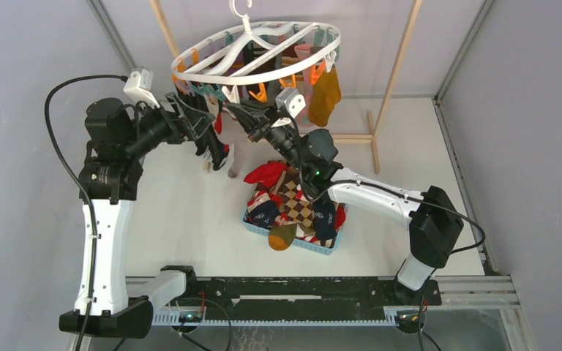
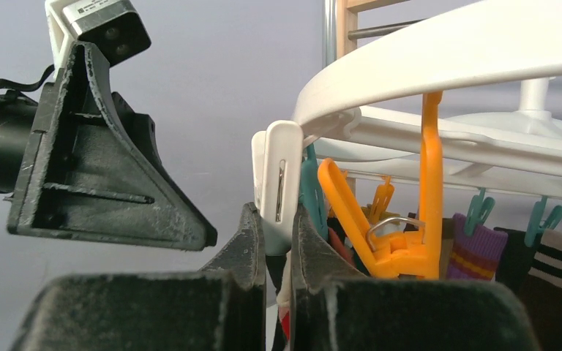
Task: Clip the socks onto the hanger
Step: Open the clamp at the hanger.
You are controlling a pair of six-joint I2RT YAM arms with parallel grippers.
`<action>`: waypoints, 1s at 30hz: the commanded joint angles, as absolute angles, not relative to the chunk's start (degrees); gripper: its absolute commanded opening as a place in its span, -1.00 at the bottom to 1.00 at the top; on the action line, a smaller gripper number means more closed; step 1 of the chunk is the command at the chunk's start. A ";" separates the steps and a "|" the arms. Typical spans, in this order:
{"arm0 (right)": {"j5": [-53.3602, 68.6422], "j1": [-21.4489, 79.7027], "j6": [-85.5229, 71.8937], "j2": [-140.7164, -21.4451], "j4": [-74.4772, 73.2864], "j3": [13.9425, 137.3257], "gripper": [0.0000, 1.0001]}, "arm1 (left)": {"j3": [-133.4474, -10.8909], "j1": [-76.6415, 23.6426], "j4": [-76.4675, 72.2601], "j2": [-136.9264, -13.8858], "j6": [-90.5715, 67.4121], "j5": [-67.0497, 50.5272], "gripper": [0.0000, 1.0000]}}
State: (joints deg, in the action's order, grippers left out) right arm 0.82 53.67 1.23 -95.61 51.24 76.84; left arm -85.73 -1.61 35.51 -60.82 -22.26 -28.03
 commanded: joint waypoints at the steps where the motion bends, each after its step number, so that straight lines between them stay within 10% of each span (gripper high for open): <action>1: 1.36 54.71 2.69 -94.59 50.20 79.50 -1.00 | -87.94 -1.84 38.55 -59.16 -20.80 -32.38 0.62; 30: 1.60 56.57 6.02 -96.40 43.68 82.61 -1.00 | -104.04 -10.94 33.23 -71.39 -25.71 -30.74 0.38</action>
State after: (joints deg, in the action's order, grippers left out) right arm -0.01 54.94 4.86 -95.81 45.47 79.64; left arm -101.71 -10.50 35.05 -72.01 -24.62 -31.09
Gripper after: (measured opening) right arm 0.088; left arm 0.692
